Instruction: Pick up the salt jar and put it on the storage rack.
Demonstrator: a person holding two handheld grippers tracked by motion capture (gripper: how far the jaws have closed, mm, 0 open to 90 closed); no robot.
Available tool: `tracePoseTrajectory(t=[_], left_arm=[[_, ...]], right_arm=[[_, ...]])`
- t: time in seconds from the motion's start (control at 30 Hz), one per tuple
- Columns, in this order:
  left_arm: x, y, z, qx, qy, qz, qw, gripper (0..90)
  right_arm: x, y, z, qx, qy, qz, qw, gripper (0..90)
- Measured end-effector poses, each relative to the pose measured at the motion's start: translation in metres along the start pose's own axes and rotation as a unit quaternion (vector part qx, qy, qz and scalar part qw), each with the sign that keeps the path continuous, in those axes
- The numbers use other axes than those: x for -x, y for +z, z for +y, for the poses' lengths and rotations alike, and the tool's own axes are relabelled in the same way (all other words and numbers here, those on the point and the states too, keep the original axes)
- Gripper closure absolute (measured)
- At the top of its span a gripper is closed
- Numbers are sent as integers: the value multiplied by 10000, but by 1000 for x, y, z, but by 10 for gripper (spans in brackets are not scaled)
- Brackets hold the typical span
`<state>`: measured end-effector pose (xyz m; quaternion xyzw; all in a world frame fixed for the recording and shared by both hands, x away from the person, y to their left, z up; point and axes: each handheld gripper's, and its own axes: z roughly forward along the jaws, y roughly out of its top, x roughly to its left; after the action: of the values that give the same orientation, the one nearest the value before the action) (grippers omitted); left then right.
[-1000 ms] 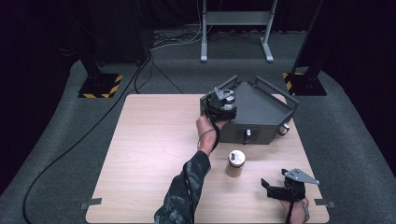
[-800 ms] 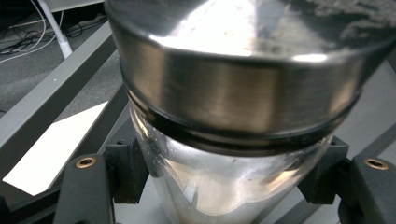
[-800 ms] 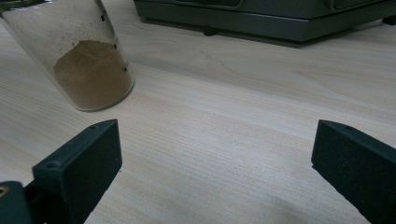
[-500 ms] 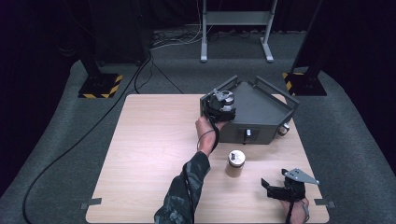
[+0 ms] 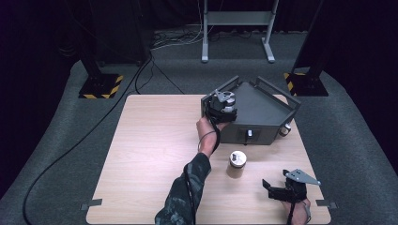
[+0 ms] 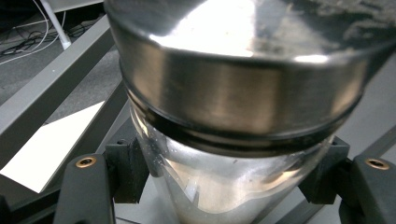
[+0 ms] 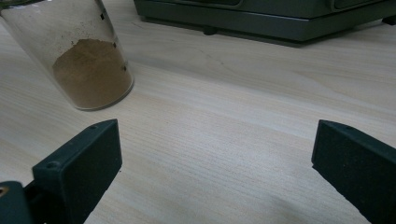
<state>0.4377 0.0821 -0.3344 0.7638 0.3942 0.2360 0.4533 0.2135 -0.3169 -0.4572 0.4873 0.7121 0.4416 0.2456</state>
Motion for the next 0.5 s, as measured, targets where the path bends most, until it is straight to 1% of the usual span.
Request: tracePoseTrajectory(t=[0.13,0.4,0.43,0.47,0.5], left_arm=[[0,0,1,-19,8,1,10000,316],[-4,0,7,-154,-19,-70,9999,309],[-8,0,9,-251,-65,-147,9996,299],[-8,0,9,-251,-65,-147,9996,282],[-13,0,10,-346,-160,-227,9990,244]], right_arm=[[0,0,0,-1,-2,-1,10000,8],[0,0,0,-12,-21,-2,10000,8],[0,0,0,-10,-24,-3,10000,8],[0,0,0,-10,-24,-3,10000,8],[0,0,1,-22,-26,-1,10000,8]])
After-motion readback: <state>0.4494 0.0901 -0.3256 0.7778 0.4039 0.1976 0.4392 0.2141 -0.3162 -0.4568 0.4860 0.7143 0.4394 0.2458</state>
